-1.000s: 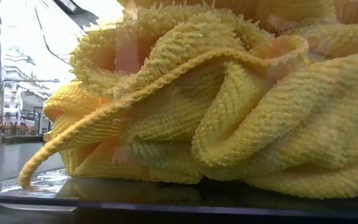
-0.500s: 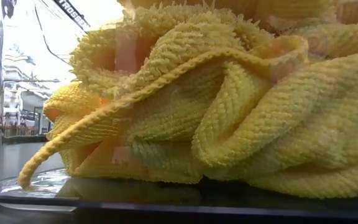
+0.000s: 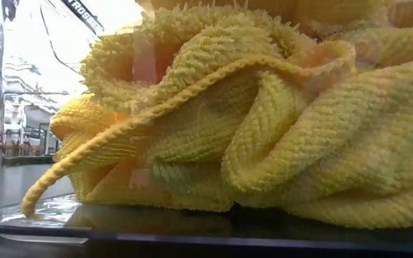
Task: Sort microfiber towel by color & place in baskets
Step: Put the yellow towel into the bottom transparent bin
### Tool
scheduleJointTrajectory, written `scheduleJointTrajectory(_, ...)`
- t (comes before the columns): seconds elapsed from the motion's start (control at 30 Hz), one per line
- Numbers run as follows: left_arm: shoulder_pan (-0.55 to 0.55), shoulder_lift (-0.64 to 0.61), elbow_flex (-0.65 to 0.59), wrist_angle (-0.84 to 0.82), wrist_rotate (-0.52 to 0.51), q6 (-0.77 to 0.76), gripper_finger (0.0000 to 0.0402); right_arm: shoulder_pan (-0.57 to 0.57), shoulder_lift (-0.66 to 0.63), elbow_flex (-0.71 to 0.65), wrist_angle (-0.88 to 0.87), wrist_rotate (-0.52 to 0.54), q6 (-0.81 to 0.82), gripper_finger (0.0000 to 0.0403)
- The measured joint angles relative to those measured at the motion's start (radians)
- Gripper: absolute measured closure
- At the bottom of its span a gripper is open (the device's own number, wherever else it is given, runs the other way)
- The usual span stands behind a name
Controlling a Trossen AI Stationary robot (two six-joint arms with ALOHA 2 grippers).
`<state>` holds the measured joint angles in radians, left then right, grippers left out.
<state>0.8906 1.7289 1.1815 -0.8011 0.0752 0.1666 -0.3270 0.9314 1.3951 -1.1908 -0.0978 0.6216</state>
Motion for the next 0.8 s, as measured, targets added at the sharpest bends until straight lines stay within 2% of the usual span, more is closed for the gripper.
scheduleJointTrajectory(0.1, -0.013, -0.037, 0.025, -0.092, 0.011, -0.017, 0.0396, 0.026, 0.0, 0.0, 0.018, -0.004, -0.001, 0.0133)
scheduleJointTrajectory(0.23, -0.053, -0.16, 0.043, -0.159, 0.015, -0.076, 0.0398, 0.066, 0.0, 0.0, 0.02, -0.01, -0.033, 0.0133)
scheduleJointTrajectory(0.5, -0.121, -0.436, 0.129, -0.168, 0.064, -0.219, 0.04, 0.153, -0.005, 0.0, 0.02, -0.013, -0.045, 0.0133)
scheduleJointTrajectory(0.63, -0.194, -0.55, 0.172, -0.166, 0.105, -0.271, 0.04, 0.181, -0.006, 0.0, 0.02, -0.013, -0.063, 0.0133)
scheduleJointTrajectory(0.8, -0.321, -0.664, 0.24, -0.167, 0.109, -0.341, 0.0401, 0.21, -0.006, 0.0, 0.043, -0.013, -0.071, 0.0133)
